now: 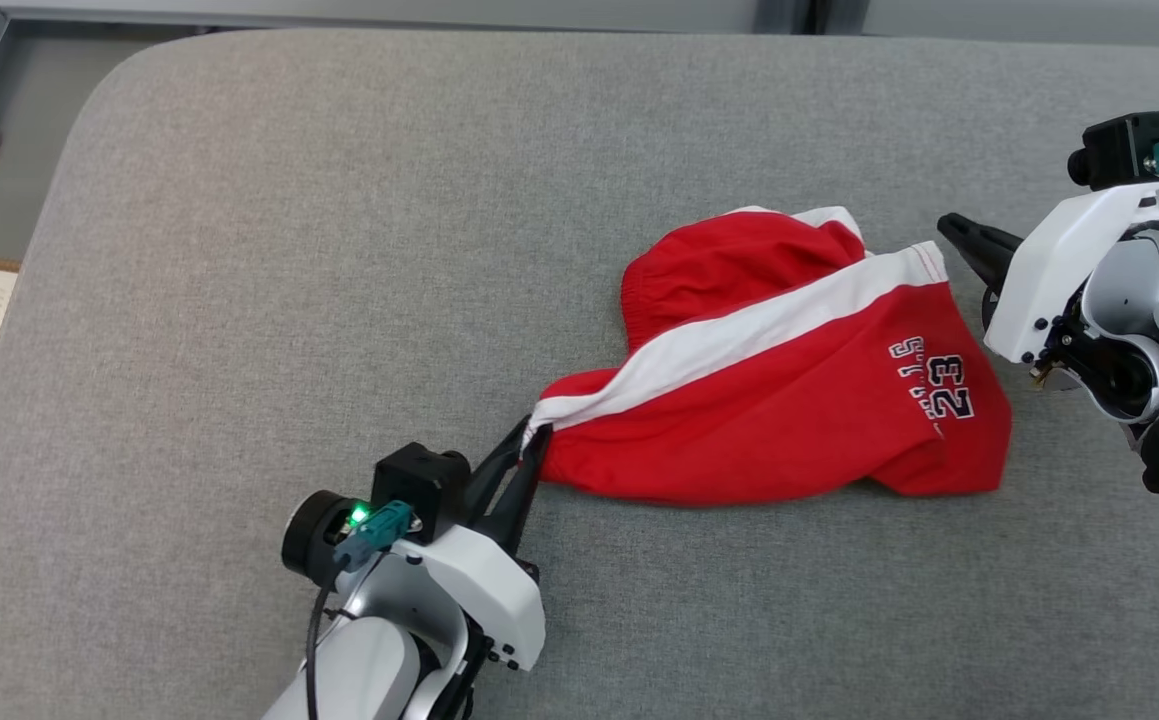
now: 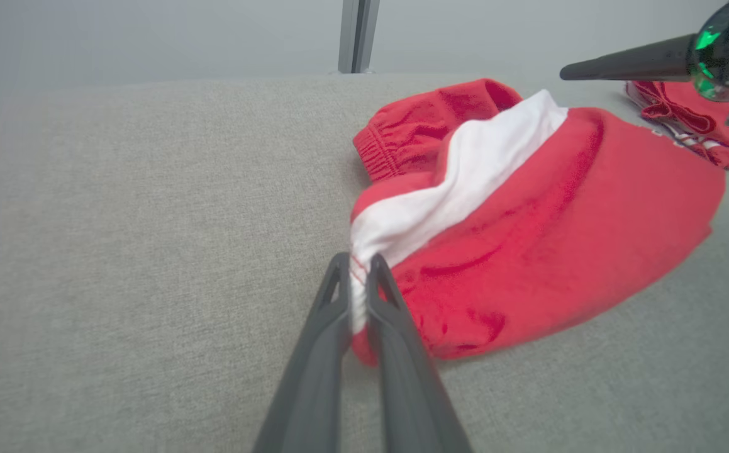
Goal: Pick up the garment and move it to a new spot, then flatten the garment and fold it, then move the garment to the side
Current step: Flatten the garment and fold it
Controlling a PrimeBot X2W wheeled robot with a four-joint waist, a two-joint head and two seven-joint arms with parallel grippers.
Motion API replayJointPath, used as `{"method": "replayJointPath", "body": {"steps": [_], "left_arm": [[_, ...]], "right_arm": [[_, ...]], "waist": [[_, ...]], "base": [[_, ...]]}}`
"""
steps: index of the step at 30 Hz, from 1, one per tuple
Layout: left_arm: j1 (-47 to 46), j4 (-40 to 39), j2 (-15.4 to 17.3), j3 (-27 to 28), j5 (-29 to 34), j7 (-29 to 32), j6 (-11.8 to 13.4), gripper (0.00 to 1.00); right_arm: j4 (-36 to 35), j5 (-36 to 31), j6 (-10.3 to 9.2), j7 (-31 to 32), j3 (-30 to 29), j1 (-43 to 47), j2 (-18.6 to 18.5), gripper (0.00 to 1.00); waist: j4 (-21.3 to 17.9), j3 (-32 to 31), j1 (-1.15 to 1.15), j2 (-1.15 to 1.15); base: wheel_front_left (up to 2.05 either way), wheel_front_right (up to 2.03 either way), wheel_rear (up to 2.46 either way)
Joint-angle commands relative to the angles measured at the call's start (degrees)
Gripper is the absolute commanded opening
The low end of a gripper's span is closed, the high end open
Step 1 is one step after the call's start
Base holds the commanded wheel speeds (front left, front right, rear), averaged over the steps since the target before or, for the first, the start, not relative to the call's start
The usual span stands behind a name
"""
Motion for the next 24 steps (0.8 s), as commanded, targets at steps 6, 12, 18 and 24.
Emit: {"method": "replayJointPath", "body": {"steps": [6,12,18,24], "left_arm": [[1.11,-1.89,1.62,2.81,-1.50,-2.55,1.15,0.00],[2.96,-4.15,3.23,4.80,-2.96,-2.93,1.61,0.00],[5.83,-6.40,4.84,5.10,-4.00,-1.57,2.16,0.00],[6.69,-7.88,4.31,3.39,-4.20,-0.49,1.78,0.00]], "right_arm": [[-4.29,2.20,-0.01,-8.23,3.81,1.70,-3.20,0.00],[-6.40,5.90,-0.02,-11.86,5.98,4.53,-5.76,0.00],[-7.37,9.32,-0.01,-9.75,7.84,6.90,-6.25,1.00],[-4.34,10.14,-0.01,-8.21,9.80,4.53,-3.89,1.00]], "waist": [[-2.49,-3.93,0.00,0.00],[-3.92,-7.93,0.00,0.00],[-4.59,-9.41,0.00,0.00],[-2.49,-7.51,0.00,0.00]], "base": [[0.00,0.00,0.00],[0.00,0.00,0.00],[0.00,0.00,0.00],[0.00,0.00,0.00]]}}
